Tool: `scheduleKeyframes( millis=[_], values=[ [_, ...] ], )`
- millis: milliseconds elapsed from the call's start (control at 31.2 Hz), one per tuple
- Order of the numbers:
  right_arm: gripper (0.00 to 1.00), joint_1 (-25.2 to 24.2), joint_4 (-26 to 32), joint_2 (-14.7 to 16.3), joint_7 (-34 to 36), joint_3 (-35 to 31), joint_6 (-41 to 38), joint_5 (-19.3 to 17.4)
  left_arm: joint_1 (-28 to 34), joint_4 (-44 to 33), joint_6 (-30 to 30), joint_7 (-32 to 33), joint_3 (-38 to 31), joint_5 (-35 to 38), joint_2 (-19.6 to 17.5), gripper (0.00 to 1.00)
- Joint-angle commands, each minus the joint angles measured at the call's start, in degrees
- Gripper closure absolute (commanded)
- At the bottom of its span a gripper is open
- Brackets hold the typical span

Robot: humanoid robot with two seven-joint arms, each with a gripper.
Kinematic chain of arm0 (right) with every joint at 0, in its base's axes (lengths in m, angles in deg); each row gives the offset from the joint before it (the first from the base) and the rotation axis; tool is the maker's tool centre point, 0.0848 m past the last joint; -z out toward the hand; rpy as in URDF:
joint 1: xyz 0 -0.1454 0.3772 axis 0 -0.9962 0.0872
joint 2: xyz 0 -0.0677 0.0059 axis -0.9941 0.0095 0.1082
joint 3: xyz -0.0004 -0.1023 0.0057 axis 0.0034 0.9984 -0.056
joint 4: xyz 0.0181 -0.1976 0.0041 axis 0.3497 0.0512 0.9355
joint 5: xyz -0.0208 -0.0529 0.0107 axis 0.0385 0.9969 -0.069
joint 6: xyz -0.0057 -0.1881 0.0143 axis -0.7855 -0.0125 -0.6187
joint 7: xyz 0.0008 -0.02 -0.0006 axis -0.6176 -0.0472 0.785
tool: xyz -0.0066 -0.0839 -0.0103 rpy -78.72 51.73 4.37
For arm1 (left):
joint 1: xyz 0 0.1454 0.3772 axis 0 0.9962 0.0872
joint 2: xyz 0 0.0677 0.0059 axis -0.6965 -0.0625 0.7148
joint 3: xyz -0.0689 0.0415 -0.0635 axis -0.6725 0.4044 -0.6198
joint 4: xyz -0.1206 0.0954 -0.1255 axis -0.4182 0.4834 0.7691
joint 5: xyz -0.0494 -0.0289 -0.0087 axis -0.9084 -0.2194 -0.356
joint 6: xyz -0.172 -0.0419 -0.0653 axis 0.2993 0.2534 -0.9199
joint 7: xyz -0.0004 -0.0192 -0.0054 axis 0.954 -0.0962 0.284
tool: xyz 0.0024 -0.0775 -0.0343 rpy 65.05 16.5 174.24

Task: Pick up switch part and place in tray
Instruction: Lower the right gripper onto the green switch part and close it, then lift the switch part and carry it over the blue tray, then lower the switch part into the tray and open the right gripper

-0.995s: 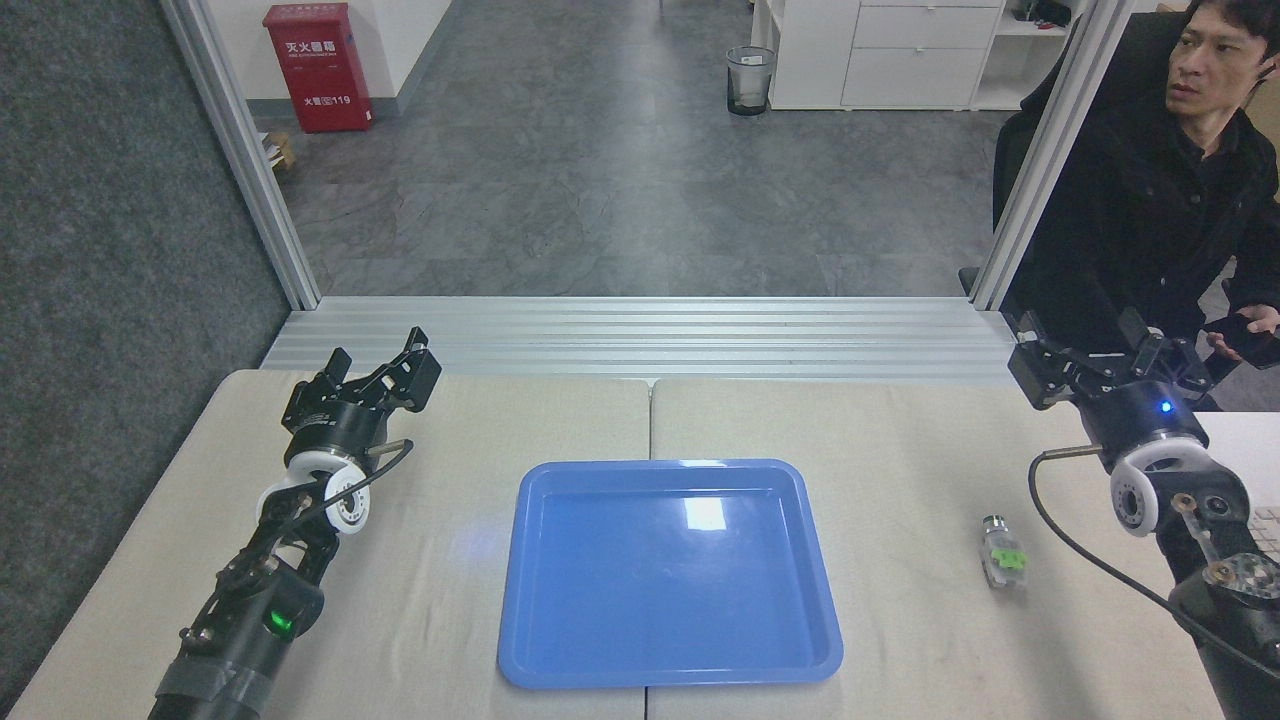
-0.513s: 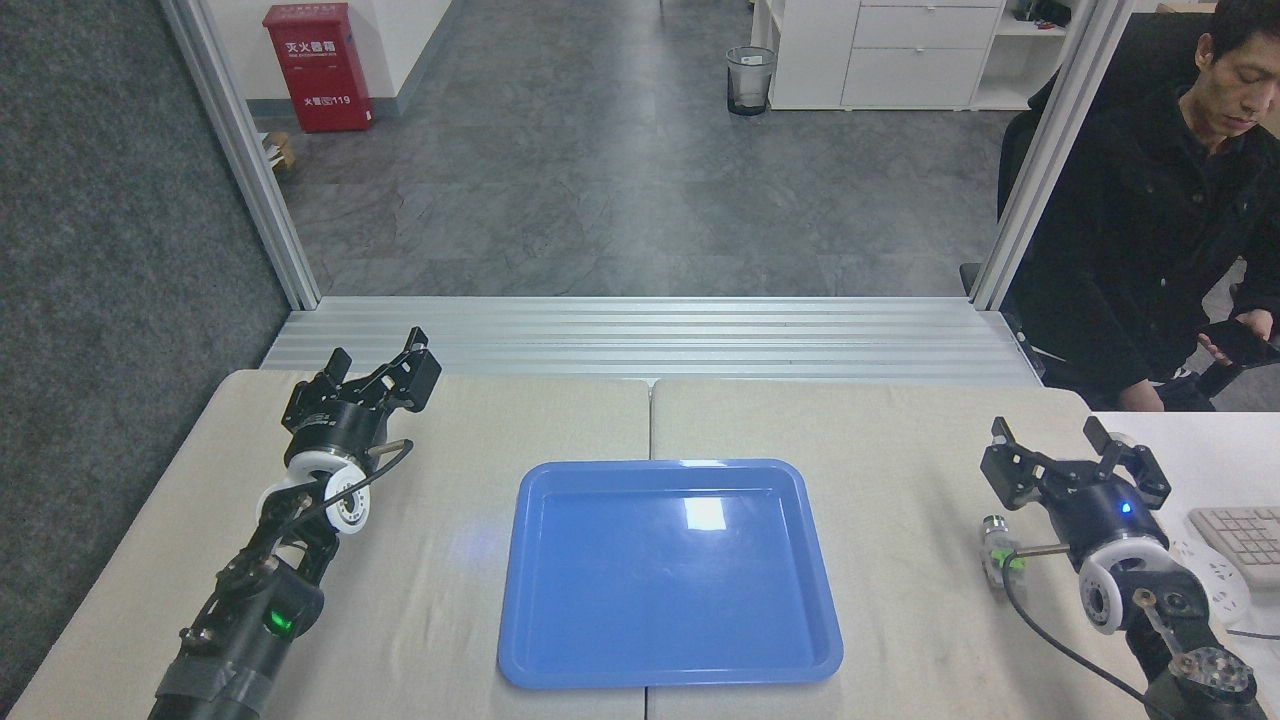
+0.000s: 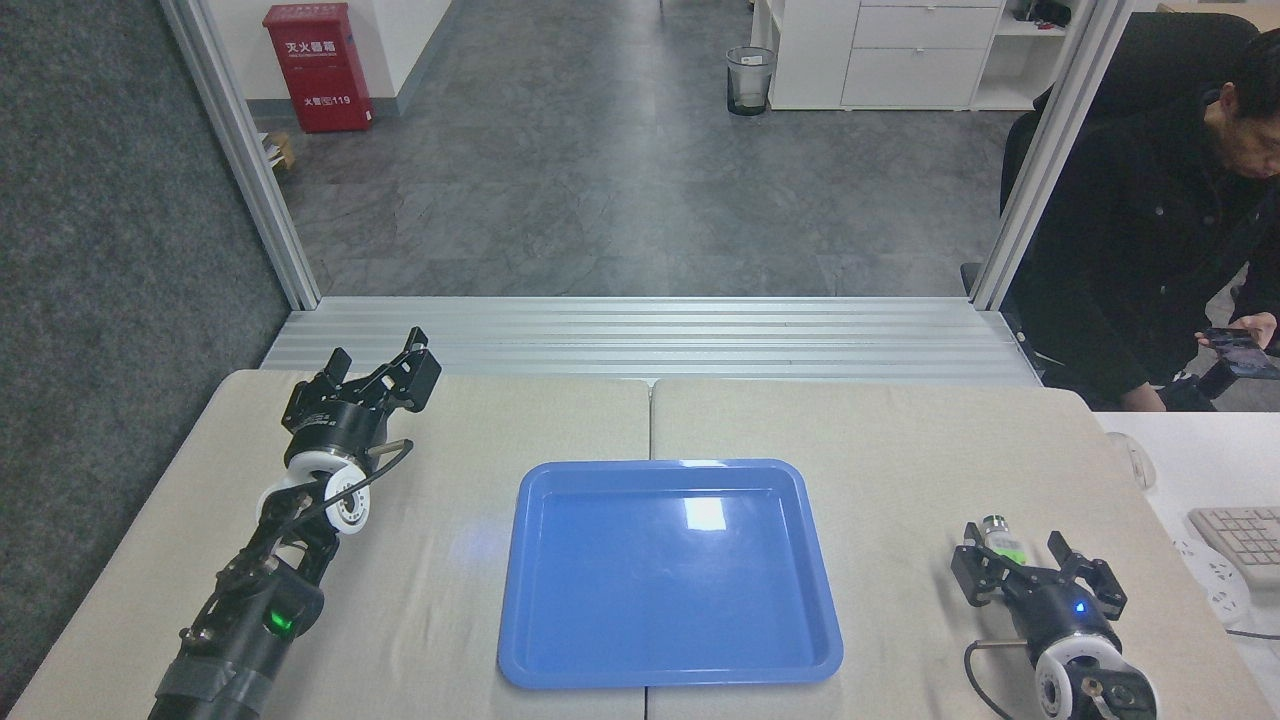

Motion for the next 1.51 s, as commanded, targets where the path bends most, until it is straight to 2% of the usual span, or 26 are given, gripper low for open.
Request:
scheduleKeyframes(
  millis=[0,32,96,160,193,321,449,545,642,706,834,930,1091,1316,1476],
  values=[
    [0.27,-1.9,-3.6,-4.0,0.0,0.9,1.3,0.0,0.0,0.0,0.0,0.0,0.0,0.0,0.0,0.0],
    [0.34,-1.9,-3.6,-4.0,0.0,0.9,1.3,-0.1,0.0,0.0,0.0,0.0,0.0,0.0,0.0,0.0],
    [0.75,-1.9,-3.5,-4.1,0.2,0.9,1.1,-0.2,0.0,0.0,0.0,0.0,0.0,0.0,0.0,0.0],
    [0.97,-1.9,-3.1,-4.1,0.4,0.8,1.1,-0.3,0.0,0.0,0.0,0.0,0.0,0.0,0.0,0.0],
    [1.0,-1.9,-2.6,-4.2,0.4,0.7,1.3,-0.3,0.0,0.0,0.0,0.0,0.0,0.0,0.0,0.0],
    [1.0,-1.7,3.1,-4.0,0.4,0.0,2.9,-0.2,0.0,0.0,0.0,0.0,0.0,0.0,0.0,0.0],
    [1.0,-0.8,14.5,-3.8,0.0,0.7,7.5,0.4,0.0,0.0,0.0,0.0,0.0,0.0,0.0,0.0],
    [1.0,-0.6,23.8,-4.2,-0.7,2.2,8.0,1.6,0.0,0.0,0.0,0.0,0.0,0.0,0.0,0.0],
    [1.0,1.1,30.6,-7.2,-3.0,10.3,8.0,6.1,0.0,0.0,0.0,0.0,0.0,0.0,0.0,0.0],
    [1.0,1.7,32.0,-11.3,-4.2,15.0,8.4,9.4,0.0,0.0,0.0,0.0,0.0,0.0,0.0,0.0],
    [1.0,2.0,32.0,-19.1,-7.2,19.7,9.4,14.5,0.0,0.0,0.0,0.0,0.0,0.0,0.0,0.0],
    [1.0,2.0,31.4,-21.3,-7.7,24.7,9.5,16.8,0.0,0.0,0.0,0.0,0.0,0.0,0.0,0.0],
    [1.0,1.4,26.2,-21.6,-11.6,31.8,10.6,17.5,0.0,0.0,0.0,0.0,0.0,0.0,0.0,0.0],
    [1.0,-2.6,18.7,-21.7,-11.7,31.9,13.7,17.5,0.0,0.0,0.0,0.0,0.0,0.0,0.0,0.0],
    [1.0,-3.1,13.2,-21.7,-11.5,31.4,16.9,17.7,0.0,0.0,0.0,0.0,0.0,0.0,0.0,0.0]
  ],
)
